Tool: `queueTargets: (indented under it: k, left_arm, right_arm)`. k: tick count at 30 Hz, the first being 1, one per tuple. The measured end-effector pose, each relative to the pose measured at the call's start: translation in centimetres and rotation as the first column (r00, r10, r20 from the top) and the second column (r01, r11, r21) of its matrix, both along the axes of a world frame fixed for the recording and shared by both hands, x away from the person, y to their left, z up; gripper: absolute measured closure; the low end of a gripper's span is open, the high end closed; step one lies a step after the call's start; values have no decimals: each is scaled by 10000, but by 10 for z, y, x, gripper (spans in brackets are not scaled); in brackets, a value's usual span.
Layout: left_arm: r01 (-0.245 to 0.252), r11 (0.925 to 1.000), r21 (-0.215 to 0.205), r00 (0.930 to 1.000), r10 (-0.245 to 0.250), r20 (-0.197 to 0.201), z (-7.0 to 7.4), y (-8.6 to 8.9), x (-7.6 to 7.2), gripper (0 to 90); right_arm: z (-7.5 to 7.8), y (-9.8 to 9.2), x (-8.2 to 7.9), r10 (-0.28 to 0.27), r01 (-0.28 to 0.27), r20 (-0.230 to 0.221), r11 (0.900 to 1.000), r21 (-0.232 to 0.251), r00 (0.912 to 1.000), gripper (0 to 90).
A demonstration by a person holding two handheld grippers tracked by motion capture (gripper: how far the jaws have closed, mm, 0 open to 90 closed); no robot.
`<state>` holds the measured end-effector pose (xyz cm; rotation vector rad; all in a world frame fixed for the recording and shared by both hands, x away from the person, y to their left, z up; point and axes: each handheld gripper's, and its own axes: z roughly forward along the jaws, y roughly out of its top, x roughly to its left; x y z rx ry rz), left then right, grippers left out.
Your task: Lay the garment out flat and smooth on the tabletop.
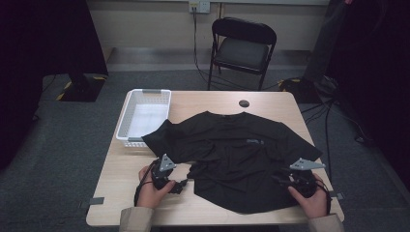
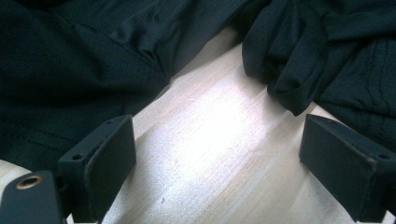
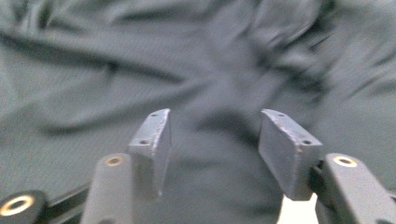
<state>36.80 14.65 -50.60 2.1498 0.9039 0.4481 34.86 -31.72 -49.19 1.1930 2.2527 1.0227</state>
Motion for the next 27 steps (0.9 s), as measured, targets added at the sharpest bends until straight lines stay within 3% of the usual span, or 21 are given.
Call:
queueTargets:
  k: [3, 4, 7, 10, 15, 25, 27]
  left_arm:
    - [-1, 10000, 4, 10000, 1, 0, 0, 0, 0, 105]
    - [-1, 10000, 2, 10000, 1, -2, 0, 0, 0, 105]
    - [0, 10000, 5, 10000, 0, -2, 0, 0, 0, 105]
    - [2, 10000, 7, 10000, -2, 0, 0, 0, 0, 105]
    - [-2, 10000, 3, 10000, 2, 0, 0, 0, 0, 106]
    - [0, 10000, 8, 10000, 0, -1, 0, 0, 0, 105]
    - [0, 10000, 7, 10000, 0, -1, 0, 0, 0, 105]
  right_arm:
    - [-9, 5, -5, 106, -107, -98, 9998, -145, 9999, 389]
    - [-9, 7, -7, 119, -120, -48, 9997, -226, 9999, 415]
    - [-8, 9, -11, 287, -286, 43, 9991, -299, 9996, 520]
    - [-8, 11, -17, 389, -380, 192, 9984, -417, 9991, 713]
    - [-8, 11, -30, 606, -605, 36, 9975, -374, 9982, 859]
    - [-7, -3, -78, 1470, -1465, -553, 9891, 126, 9876, 875]
    - [-6, -6, -85, 1448, -1440, -434, 9893, 217, 9885, 816]
